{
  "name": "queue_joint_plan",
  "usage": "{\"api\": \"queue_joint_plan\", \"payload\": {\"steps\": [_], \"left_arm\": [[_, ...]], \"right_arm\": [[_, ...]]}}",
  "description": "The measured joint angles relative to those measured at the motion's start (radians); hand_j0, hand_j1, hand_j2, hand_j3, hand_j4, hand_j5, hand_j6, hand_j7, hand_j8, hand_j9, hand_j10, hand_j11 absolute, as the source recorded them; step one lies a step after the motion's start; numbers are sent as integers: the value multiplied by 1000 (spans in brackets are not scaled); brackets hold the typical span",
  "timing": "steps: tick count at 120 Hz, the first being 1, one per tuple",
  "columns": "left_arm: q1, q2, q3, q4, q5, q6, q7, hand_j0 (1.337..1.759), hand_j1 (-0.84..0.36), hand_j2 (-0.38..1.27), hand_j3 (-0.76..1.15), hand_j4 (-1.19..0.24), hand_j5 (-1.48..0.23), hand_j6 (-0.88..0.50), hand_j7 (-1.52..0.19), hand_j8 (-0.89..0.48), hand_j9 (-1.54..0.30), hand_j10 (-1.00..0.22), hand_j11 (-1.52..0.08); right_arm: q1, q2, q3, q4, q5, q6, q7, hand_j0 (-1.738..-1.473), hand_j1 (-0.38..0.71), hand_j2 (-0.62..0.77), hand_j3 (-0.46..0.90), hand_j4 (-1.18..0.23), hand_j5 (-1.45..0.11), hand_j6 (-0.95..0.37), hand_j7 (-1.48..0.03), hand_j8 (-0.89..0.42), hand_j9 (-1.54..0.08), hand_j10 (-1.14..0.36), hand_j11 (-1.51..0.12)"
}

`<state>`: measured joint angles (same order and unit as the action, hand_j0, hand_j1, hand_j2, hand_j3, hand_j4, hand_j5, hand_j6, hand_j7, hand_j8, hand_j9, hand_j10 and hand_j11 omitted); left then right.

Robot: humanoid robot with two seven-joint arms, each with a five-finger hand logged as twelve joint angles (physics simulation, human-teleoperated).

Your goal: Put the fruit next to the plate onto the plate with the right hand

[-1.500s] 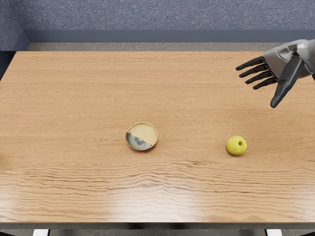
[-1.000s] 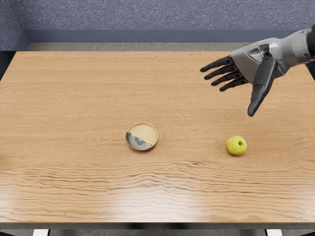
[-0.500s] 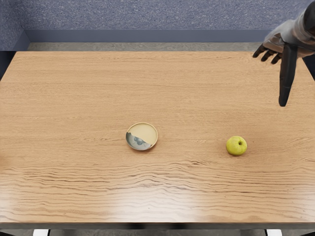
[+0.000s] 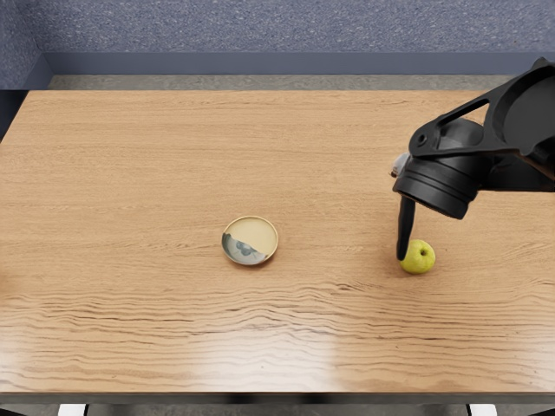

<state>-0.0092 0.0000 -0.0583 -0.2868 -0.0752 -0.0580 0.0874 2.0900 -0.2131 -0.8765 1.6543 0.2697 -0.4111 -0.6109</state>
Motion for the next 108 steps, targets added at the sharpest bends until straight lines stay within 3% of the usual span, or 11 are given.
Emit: {"api": "queue_joint_plan", "payload": {"steps": [35,67,108], "left_arm": [[0,0,0,0,0,0,0,1658,349,0,0,0,0,0,0,0,0,0,0],[0,0,0,0,0,0,0,1658,349,0,0,0,0,0,0,0,0,0,0],[0,0,0,0,0,0,0,1658,349,0,0,0,0,0,0,0,0,0,0]], "right_arm": [[-30,8,-31,67,19,-172,0,-1658,-290,-10,0,-50,-64,-50,-64,-50,-64,-49,-64],[-43,111,-16,88,41,-198,0,-1658,-294,-9,0,-46,-60,-47,-60,-46,-60,-46,-60],[-50,81,-59,87,43,-200,0,-1658,-290,-10,0,-49,-64,-50,-64,-49,-64,-49,-64]]}}
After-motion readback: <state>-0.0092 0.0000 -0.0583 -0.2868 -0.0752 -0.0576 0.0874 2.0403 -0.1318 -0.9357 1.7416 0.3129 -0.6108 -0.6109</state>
